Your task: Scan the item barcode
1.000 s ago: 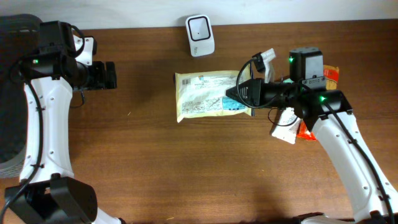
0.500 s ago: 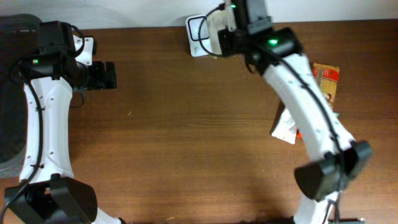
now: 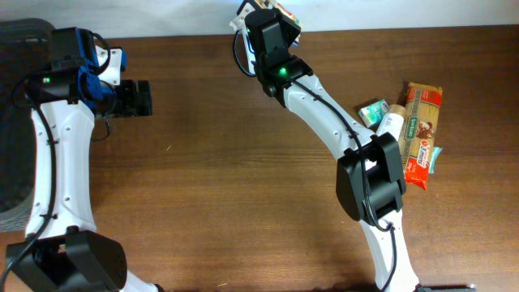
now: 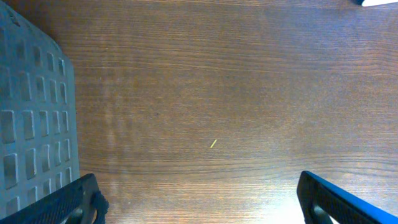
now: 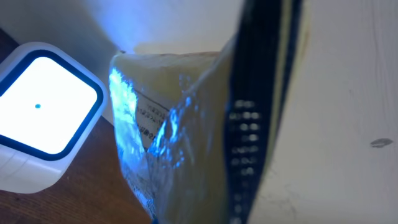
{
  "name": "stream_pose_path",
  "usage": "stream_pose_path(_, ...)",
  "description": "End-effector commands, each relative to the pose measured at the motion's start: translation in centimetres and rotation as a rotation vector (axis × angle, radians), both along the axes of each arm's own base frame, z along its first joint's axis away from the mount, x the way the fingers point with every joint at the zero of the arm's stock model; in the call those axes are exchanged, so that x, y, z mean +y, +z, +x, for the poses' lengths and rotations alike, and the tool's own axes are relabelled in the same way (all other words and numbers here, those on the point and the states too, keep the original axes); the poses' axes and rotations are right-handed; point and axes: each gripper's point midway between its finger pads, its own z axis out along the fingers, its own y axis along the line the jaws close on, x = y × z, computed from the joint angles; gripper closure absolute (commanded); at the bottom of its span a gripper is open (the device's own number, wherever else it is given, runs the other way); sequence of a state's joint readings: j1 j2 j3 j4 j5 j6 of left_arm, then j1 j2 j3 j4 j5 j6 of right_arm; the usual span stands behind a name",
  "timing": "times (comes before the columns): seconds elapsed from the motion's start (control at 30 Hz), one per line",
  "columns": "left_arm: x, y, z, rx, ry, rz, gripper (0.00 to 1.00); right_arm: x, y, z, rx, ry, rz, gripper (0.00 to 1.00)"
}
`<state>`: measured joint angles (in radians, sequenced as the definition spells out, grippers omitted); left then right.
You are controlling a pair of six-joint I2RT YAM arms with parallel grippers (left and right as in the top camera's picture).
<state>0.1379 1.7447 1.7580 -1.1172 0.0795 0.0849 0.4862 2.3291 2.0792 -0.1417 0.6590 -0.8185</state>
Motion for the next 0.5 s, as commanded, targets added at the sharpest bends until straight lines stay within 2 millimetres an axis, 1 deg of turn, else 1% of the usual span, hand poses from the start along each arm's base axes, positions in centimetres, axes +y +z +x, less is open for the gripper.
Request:
stream_pose_path(0.0,-0.1,0.7,0.0,-0.020,0.005,-0.011,0.01,-0.2,1.7,0.0,-0.039,-0.026,0.003,0.96)
stream_pose_path(0.07,-0.1,0.7,0.0,-0.020,0.005,-0.011,0.01,-0.1,1.7,0.0,-0.040,-0.026,0.002,0.96)
stream_pose_path(0.17,-0.1,0.7,0.0,-0.020,0.006,-0.011,0.01,-0.5,1.8,-0.1,-0.044,-0.049,-0.004,0.96)
stream_pose_path(0.2,-0.1,0.7,0.0,-0.020,0.006,-0.011,0.01,-0.5,2.0,-0.1,-0.054,-0.057,0.025,0.96)
stream_pose_path(0.27,-0.1,0.7,0.0,-0.020,0.005,-0.011,0.01,-0.7,3.8,-0.5,-0.104,-0.092,0.163,0.96)
stream_pose_path(0.3,-0.1,0.7,0.0,-0.020,0.006,-0.011,0.01,-0.8,4.6,-0.8,-0.118,-0.096,0.195,0.96)
stream_pose_path(0.33,-0.1,0.7,0.0,-0.020,0.005,-0.011,0.01,-0.7,6.1,-1.4,-0.121,-0.083,0.248,0.96)
stream_pose_path(0.4,-0.1,0.7,0.0,-0.020,0.006,-0.011,0.01,-0.5,9.3,-3.8,-0.084,-0.043,0.409,0.96)
stream_pose_path(0.47,-0.1,0.7,0.0,-0.020,0.005,-0.011,0.01,-0.5,10.8,-6.0,-0.017,-0.007,0.534,0.96)
